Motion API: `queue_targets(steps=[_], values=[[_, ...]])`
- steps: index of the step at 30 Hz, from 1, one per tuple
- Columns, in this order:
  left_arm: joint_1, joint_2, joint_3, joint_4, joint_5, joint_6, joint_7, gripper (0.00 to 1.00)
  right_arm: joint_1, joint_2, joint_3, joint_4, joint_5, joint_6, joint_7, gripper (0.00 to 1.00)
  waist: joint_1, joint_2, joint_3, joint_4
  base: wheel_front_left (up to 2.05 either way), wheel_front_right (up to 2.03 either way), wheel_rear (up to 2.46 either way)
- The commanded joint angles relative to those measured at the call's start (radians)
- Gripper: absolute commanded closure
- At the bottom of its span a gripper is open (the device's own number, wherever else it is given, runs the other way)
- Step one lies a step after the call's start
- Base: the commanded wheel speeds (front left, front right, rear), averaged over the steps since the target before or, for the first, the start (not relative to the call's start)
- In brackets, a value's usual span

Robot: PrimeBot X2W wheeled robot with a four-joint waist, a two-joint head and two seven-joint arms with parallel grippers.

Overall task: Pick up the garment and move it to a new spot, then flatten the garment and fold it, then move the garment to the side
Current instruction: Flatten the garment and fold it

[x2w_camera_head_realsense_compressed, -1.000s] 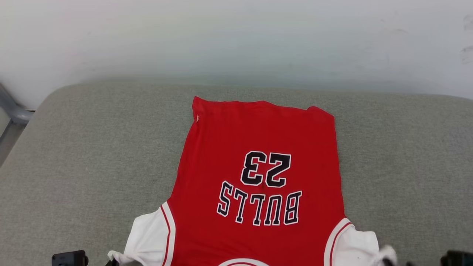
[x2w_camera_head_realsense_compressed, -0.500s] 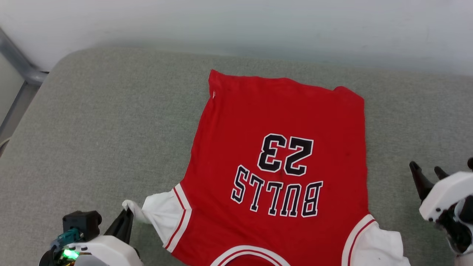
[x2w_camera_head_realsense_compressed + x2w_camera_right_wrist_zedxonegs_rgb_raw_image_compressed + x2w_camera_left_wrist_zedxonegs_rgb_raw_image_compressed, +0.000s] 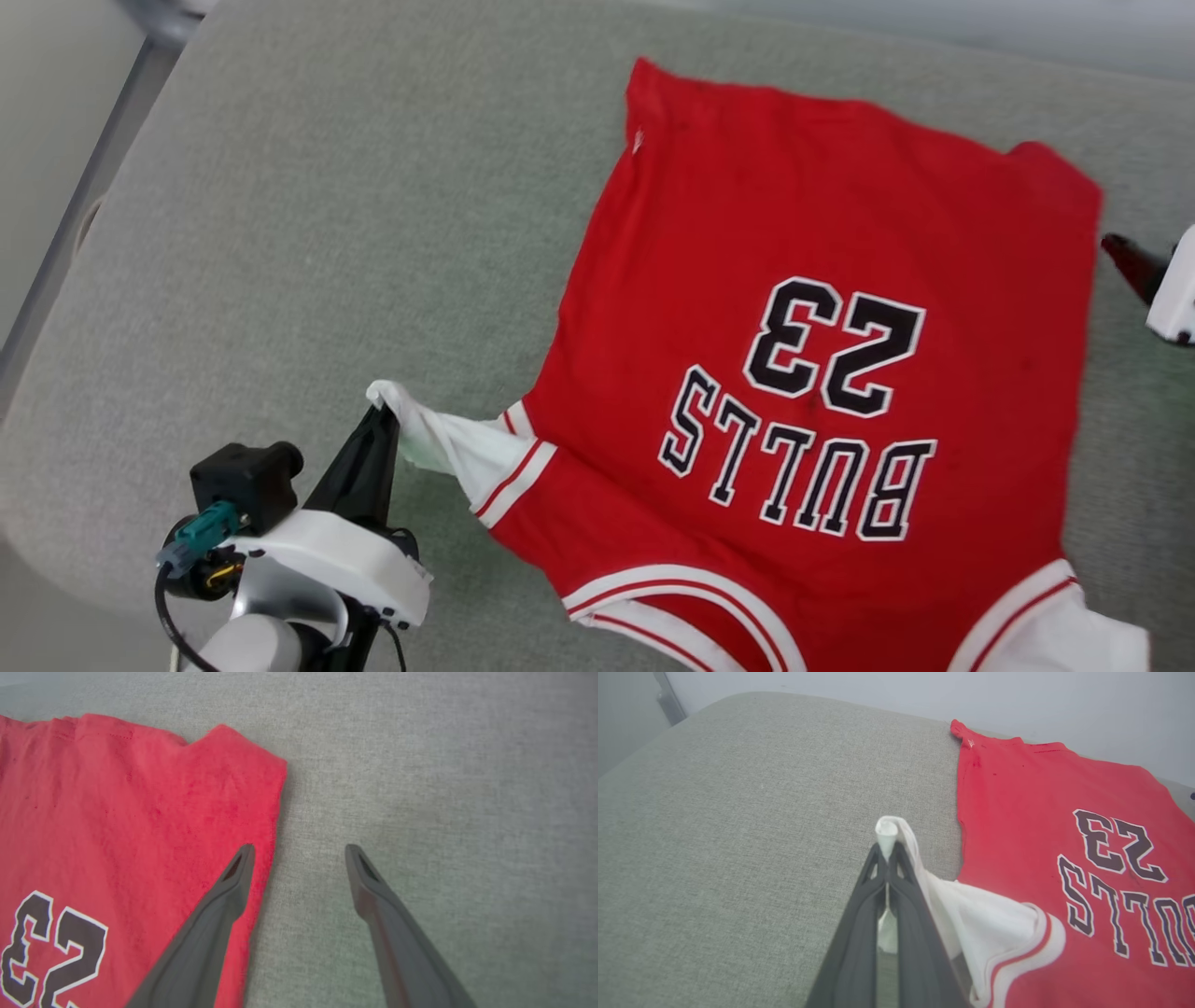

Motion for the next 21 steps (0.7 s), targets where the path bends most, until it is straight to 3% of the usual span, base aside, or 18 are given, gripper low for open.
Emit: queue_targets(steps=[1, 9, 15, 16, 17, 21], values=[[-0.021, -0.011, -0.005, 0.007, 0.002, -0.008, -0.013, 1.00, -0.037, -0.010, 0.010, 0.017, -0.009, -0.001, 0.026, 0.00, -0.0003, 0.0000, 0.049, 0.047, 0.00, 0.00, 0.00], [-0.068, -0.047, -0.026, 0.034, 0.005, -0.037, -0.046, 1.00, -0.135, -0.035, 0.060, 0.082, -0.050, -0.001, 0.127, 0.00, -0.0003, 0.0000, 0.108, 0.097, 0.00, 0.00, 0.00], [-0.087, -0.064, -0.035, 0.059, 0.001, -0.050, -0.063, 1.00, -0.103, -0.016, 0.064, 0.186, -0.078, -0.001, 0.288, 0.00, -0.0003, 0.0000, 0.126, 0.108, 0.00, 0.00, 0.00], [-0.090, -0.067, -0.037, 0.063, 0.000, -0.052, -0.065, 1.00, -0.097, -0.016, 0.066, 0.196, -0.088, -0.001, 0.312, 0.57, -0.0003, 0.0000, 0.128, 0.110, 0.00, 0.00, 0.00], [-0.093, -0.069, -0.037, 0.067, -0.002, -0.054, -0.067, 1.00, -0.096, -0.015, 0.061, 0.200, -0.091, -0.001, 0.321, 1.00, -0.0003, 0.0000, 0.129, 0.111, 0.00, 0.00, 0.00], [-0.092, -0.071, -0.033, 0.086, -0.006, -0.057, -0.076, 1.00, -0.119, -0.015, 0.041, 0.177, -0.092, -0.001, 0.321, 1.00, -0.0003, 0.0000, 0.119, 0.108, 0.00, 0.00, 0.00]])
